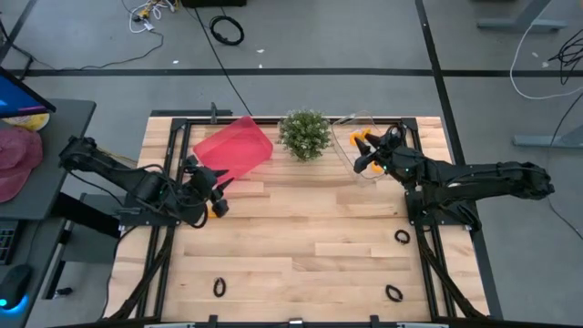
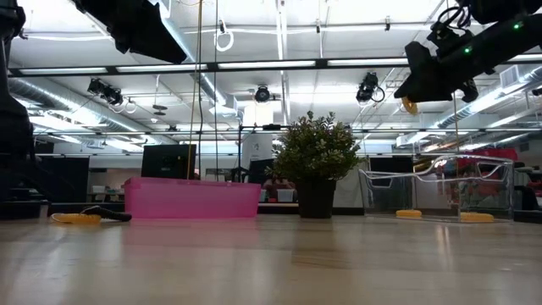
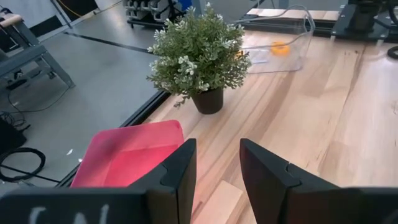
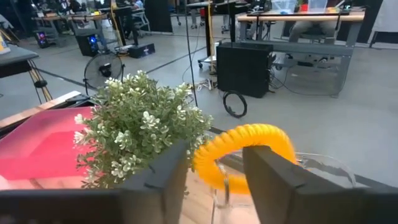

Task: Sort spring keychains
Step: Put the yellow spring keychain into the transparent bin

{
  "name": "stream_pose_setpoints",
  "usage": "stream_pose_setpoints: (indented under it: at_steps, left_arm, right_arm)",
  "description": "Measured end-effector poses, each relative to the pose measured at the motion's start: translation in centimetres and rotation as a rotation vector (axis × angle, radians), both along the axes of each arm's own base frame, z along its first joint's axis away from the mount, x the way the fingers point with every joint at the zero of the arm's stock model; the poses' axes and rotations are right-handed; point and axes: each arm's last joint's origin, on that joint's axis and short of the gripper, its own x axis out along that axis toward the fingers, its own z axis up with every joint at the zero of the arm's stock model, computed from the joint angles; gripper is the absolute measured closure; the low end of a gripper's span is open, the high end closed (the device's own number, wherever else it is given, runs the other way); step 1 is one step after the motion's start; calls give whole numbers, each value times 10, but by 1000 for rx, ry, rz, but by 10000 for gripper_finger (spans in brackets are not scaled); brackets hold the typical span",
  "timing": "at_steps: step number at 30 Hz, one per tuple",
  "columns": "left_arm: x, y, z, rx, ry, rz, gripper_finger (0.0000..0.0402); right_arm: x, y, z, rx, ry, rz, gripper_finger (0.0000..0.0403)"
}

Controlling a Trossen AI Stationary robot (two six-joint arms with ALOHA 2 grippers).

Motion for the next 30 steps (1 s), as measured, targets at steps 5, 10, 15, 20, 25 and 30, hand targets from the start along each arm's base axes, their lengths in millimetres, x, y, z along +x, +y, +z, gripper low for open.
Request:
stream_pose_setpoints:
  at_steps: [5, 10, 15, 20, 25, 30]
  left_arm:
    - [0, 0, 0, 0, 1, 0, 275]
    - [0, 0, 0, 0, 1, 0, 275]
    - [0, 0, 0, 0, 1, 0, 275]
    - [0, 0, 0, 0, 1, 0, 275]
    - [0, 0, 0, 0, 1, 0, 275]
    - [0, 0, 0, 0, 0, 0, 275]
  right_arm:
    - [0, 0, 1, -3, -4, 0, 193]
    - [0, 0, 1, -3, -4, 0, 153]
    - [-1, -1, 1, -44, 38, -28, 131]
    - [-6, -3, -12, 11, 140, -90, 133]
    - [-9, -9, -8, 33, 134, -43, 146]
    - [-8, -9, 2, -2, 103, -27, 157]
